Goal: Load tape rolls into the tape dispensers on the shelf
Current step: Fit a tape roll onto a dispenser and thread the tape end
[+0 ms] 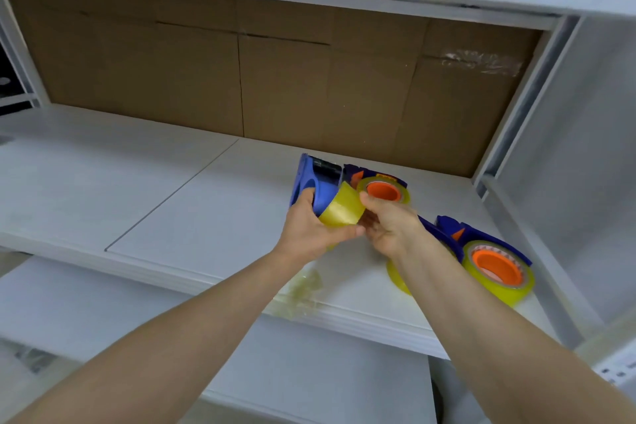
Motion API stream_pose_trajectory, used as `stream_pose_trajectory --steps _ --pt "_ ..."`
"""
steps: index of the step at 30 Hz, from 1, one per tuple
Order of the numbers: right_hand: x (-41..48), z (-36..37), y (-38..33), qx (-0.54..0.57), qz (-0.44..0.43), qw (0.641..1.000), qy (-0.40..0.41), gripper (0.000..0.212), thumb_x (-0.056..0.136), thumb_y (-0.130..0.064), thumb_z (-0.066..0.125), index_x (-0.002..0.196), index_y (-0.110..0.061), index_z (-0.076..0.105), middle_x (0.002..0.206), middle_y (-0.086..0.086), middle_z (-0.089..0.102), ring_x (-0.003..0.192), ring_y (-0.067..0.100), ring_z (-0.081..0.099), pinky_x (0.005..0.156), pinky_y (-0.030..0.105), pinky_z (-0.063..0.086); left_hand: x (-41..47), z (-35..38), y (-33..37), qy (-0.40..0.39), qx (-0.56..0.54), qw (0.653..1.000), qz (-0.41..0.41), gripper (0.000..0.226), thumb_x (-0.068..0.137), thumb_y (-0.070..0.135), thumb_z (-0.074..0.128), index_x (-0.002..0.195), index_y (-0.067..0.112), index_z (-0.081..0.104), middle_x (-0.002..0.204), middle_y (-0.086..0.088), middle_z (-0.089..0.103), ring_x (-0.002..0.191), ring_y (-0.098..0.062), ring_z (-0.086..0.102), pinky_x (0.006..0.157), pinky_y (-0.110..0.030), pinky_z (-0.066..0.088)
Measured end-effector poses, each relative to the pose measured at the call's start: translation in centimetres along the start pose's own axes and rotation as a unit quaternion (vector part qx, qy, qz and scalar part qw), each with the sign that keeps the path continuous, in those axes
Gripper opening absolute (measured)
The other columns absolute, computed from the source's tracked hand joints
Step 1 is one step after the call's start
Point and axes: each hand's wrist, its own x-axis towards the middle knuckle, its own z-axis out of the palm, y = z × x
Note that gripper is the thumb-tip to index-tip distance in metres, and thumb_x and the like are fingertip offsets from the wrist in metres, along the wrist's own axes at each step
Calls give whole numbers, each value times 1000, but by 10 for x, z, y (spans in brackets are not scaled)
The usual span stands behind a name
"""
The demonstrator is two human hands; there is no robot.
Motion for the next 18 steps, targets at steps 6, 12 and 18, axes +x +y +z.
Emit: stream_pose_trajectory --steps 6,12,18 --pt "1 6 6 37 24 999 -4 12 90 6 52 87 -3 59 94 15 61 84 28 62 82 41 47 -4 1 -5 -10 5 999 -33 57 47 23 81 98 18 55 100 -10 64 87 -24 61 79 -38 55" --pt "-1 11 21 75 62 995 -5 15 93 7 44 85 -1 55 130 23 53 107 34 59 83 38 45 -5 -1 -13 -14 23 999 -39 41 67 7 82 86 28 52 89 -2 64 80 -18 62 74 -30 52" --pt "-8 14 21 52 62 996 -38 37 94 4 46 130 2 45 127 21 55 119 33 54 87 38 48 -6 -8 -13 -64 -10 997 -52 36 74 2 75 101 18 57 100 -7 65 88 -20 62 77 -26 52"
